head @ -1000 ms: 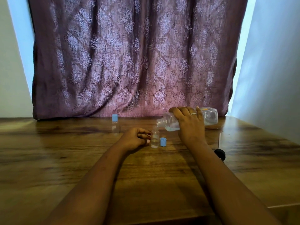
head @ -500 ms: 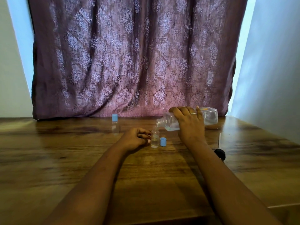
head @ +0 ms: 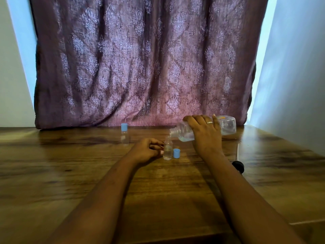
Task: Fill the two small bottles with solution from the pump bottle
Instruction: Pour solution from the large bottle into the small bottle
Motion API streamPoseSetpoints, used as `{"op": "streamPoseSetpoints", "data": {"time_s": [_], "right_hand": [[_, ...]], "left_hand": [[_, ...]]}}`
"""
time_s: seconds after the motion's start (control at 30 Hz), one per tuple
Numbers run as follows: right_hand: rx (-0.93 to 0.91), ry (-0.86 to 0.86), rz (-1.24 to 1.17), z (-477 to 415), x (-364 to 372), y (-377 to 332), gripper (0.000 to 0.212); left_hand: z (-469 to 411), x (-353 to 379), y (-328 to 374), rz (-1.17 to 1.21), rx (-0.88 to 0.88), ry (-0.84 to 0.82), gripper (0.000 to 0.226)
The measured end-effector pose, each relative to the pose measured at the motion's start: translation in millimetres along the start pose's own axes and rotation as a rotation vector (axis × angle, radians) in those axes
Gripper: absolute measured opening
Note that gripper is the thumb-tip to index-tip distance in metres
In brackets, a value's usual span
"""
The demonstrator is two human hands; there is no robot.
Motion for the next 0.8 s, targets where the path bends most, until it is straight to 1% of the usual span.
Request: {"op": "streamPoseSetpoints", "data": {"time_s": [0.53,0.8], "right_hand": [[-0.005,0.002,0.007,-0.7,0.9,0.1,0.053],[0.000,0.002,-0.005,-0.2,0.5,0.5,0.055]], "left_hand": [[0.0,0.7,0.2,0.020,-0.024,0.004,0.025],[-0.7,0.7,-1.5,0.046,-0.034,0.007,0.030]]}}
Point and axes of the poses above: each hand's wrist, its own z-axis away from the middle knuckle, its own x-axis out of the palm, y = z × x, the point moved 1 cm from there along -z, towards the middle knuckle, and after that the axes turned 14 degrees about y, right-handed, at the moved point
